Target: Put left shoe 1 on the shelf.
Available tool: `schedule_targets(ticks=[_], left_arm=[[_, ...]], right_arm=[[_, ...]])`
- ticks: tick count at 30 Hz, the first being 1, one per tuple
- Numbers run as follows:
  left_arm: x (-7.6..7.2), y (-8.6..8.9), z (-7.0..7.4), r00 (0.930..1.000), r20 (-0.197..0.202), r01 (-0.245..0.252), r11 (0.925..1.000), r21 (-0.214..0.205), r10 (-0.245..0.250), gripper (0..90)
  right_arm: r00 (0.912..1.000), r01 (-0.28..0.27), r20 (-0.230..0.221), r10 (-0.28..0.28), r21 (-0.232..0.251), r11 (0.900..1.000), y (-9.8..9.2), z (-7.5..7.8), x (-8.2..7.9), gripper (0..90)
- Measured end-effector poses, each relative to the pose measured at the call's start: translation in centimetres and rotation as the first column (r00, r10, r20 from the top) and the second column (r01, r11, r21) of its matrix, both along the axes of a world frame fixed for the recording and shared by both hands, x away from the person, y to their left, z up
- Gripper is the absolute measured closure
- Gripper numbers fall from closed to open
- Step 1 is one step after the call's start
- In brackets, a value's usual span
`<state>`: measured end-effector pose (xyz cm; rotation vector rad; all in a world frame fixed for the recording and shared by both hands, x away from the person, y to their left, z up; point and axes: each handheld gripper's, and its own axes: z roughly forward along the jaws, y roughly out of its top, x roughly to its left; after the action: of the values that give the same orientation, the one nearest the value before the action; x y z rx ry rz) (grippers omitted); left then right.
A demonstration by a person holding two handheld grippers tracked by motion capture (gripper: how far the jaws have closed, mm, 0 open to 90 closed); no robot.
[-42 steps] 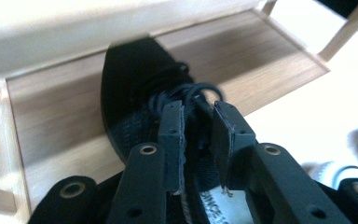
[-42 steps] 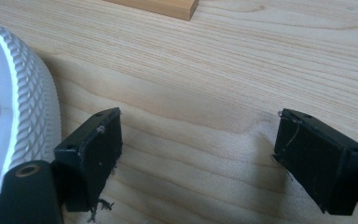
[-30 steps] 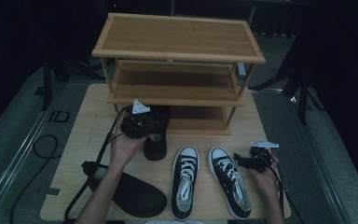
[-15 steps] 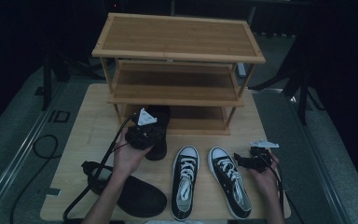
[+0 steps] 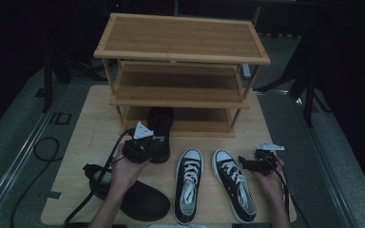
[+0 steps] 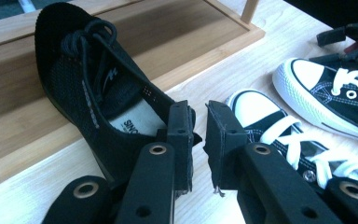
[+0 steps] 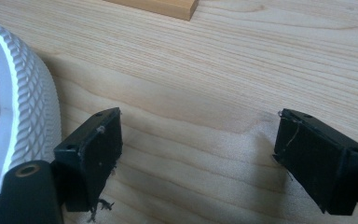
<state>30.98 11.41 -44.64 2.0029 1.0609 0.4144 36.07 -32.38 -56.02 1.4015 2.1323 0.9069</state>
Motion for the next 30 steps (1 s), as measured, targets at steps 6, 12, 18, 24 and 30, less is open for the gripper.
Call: schedule_targets(ticks=[6, 12, 18, 24, 30], left_arm=[[-0.6, 0.3, -0.4, 0.9994, -0.011, 0.033, 0.9987, 0.039, -0.032, 85.1], [-0.6, 0.7, -0.9, 0.9977, -0.029, 0.063, 0.9950, 0.077, -0.061, 88.8], [-0.3, 0.3, -1.3, 0.9950, -0.060, 0.087, 0.9895, 0.116, -0.080, 89.6], [0.5, 0.0, -1.8, 0.9911, -0.097, 0.105, 0.9808, 0.164, -0.090, 89.7], [1.4, -0.5, -2.8, 0.9842, -0.156, 0.120, 0.9621, 0.245, -0.083, 89.7]], right_arm=[[1.0000, 0.000, 0.000, 0.000, 0.000, 1.0000, 0.0, 0.0, 0.0, 14.8], [1.0000, 0.000, 0.000, 0.000, 0.000, 1.0000, 0.0, 0.0, 0.0, 14.8], [1.0000, 0.000, 0.000, 0.000, -0.001, 1.0000, 0.0, 0.0, 0.0, 14.8], [1.0000, 0.000, 0.001, 0.000, 0.001, 1.0000, 0.0, 0.0, 0.0, 14.8], [1.0000, 0.000, 0.001, 0.000, 0.000, 1.0000, 0.0, 0.0, 0.0, 14.8]])
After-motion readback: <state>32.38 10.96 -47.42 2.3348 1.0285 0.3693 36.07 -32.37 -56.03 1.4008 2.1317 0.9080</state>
